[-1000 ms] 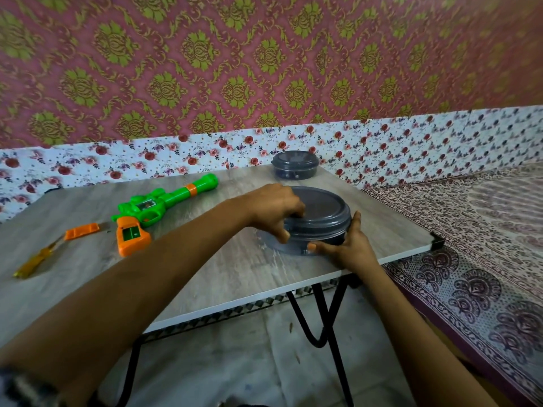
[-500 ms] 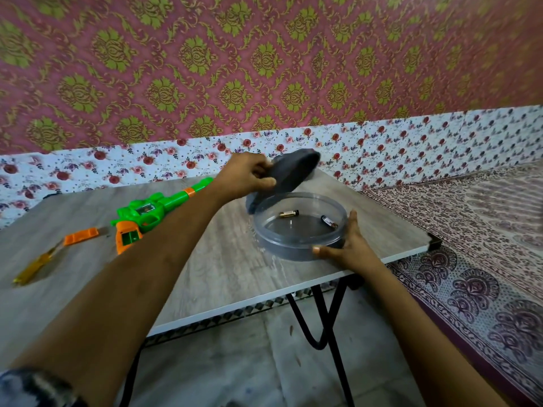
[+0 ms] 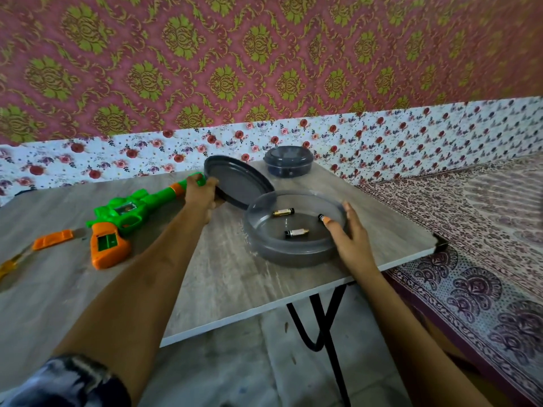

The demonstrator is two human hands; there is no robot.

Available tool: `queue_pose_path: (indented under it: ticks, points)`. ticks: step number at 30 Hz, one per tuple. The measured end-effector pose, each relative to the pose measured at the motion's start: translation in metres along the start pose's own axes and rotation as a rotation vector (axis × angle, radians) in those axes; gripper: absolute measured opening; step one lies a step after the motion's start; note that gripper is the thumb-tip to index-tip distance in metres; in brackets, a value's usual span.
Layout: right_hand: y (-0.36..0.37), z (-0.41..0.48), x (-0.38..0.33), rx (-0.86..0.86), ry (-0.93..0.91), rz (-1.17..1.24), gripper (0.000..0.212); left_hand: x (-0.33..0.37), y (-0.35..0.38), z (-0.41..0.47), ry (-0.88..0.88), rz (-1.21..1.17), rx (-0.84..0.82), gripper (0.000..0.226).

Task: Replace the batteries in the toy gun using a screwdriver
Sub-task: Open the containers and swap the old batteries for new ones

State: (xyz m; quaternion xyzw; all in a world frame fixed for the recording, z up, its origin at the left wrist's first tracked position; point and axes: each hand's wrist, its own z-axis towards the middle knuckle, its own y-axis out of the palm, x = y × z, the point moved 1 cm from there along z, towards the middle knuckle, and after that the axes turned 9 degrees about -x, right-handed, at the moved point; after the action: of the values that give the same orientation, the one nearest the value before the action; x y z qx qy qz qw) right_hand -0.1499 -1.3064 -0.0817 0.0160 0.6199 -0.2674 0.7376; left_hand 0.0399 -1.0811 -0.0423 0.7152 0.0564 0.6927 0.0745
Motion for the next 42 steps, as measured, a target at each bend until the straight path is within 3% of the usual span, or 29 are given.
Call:
queue_pose_path:
  ticks: [6, 8, 11, 12, 14, 16, 18, 21, 25, 31, 35, 42]
  points:
    - [-0.003, 0.002, 0.0, -0.07, 0.041, 0.044, 0.066, -0.03, 0.012, 0.008, -0.104, 0.01, -0.131, 0.047]
    - [-0.009, 0.008, -0.005, -0.093, 0.045, -0.106, 0.065, -0.035, 0.011, 0.008, -0.13, 0.032, -0.121, 0.045]
    - [-0.019, 0.017, -0.031, -0.072, -0.114, -0.39, 0.054, -0.034, 0.002, 0.009, -0.13, 0.184, -0.12, 0.032]
    - [-0.019, 0.02, -0.042, -0.146, -0.123, -0.387, 0.053, -0.033, -0.003, 0.01, -0.127, 0.238, -0.115, 0.029]
    - [-0.012, 0.027, -0.06, -0.449, -0.027, -0.397, 0.056, -0.03, -0.012, 0.004, -0.1, 0.314, -0.098, 0.017]
    - [0.001, 0.037, -0.068, -0.737, 0.081, -0.631, 0.054, -0.029, -0.019, -0.009, -0.042, 0.421, -0.086, 0.006]
    - [0.013, 0.044, -0.069, -0.873, 0.106, -0.855, 0.045, -0.033, -0.026, -0.023, 0.035, 0.554, -0.09, 0.005]
    - [0.022, 0.047, -0.069, -0.941, 0.105, -0.958, 0.03, -0.042, -0.037, -0.033, 0.18, 0.767, -0.102, 0.004]
    - [0.027, 0.047, -0.071, -0.936, 0.1, -0.977, 0.027, -0.044, -0.04, -0.038, 0.253, 0.839, -0.08, 0.019]
    - [0.037, 0.074, -0.074, -0.67, -0.06, -0.834, 0.022, -0.047, -0.041, -0.037, 0.306, 0.876, -0.116, 0.018]
    - [0.057, 0.094, -0.066, -0.642, -0.178, -1.028, 0.022, -0.046, -0.042, -0.035, 0.305, 0.88, -0.14, 0.018]
    - [0.072, 0.103, -0.048, -0.605, -0.179, -1.203, 0.024, -0.043, -0.04, -0.037, 0.331, 0.921, -0.149, 0.019]
